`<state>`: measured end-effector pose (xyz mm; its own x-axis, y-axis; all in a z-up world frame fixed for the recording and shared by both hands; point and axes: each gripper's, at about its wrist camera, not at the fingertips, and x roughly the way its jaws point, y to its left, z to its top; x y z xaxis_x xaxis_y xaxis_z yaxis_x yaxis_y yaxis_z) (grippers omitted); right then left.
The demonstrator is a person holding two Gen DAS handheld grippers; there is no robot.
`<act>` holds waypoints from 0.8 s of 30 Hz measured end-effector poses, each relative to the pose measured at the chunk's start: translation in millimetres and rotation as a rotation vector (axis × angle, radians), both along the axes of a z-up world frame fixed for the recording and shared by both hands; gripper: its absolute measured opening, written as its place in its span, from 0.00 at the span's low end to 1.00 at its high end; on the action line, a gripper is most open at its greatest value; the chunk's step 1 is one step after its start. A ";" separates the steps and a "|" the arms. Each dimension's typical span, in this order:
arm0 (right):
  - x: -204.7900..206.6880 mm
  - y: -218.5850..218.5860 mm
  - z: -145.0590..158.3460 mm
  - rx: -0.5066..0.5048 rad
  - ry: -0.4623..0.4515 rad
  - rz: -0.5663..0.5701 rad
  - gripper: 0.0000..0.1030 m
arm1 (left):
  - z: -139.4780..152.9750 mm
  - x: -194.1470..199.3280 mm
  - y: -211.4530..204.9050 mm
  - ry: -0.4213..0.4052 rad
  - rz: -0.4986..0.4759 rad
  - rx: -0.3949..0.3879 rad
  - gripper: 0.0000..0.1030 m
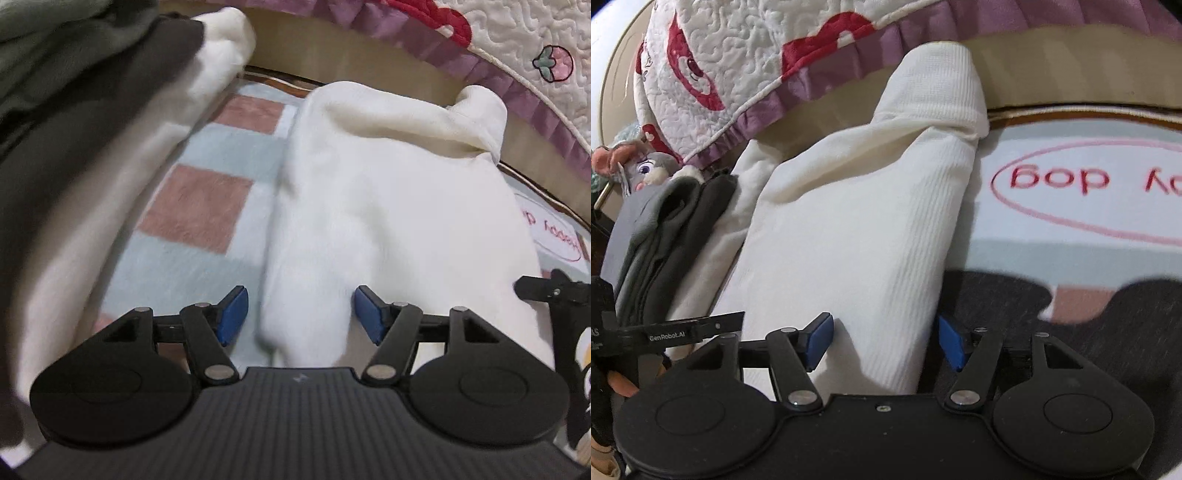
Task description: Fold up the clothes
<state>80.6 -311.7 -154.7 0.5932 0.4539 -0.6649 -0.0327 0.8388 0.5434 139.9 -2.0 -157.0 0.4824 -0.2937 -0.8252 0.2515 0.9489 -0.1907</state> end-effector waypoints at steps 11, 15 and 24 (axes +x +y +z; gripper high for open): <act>-75.3 10.3 -5.5 0.132 0.065 0.058 0.65 | 4.5 -60.9 23.2 0.092 -0.089 0.085 0.66; -106.8 16.0 -9.3 0.188 0.081 0.105 0.65 | 5.8 -82.1 31.8 0.094 -0.101 0.106 0.60; -151.9 33.2 -12.0 0.251 0.106 0.183 0.66 | 30.3 -111.5 81.6 -0.019 0.032 0.135 0.17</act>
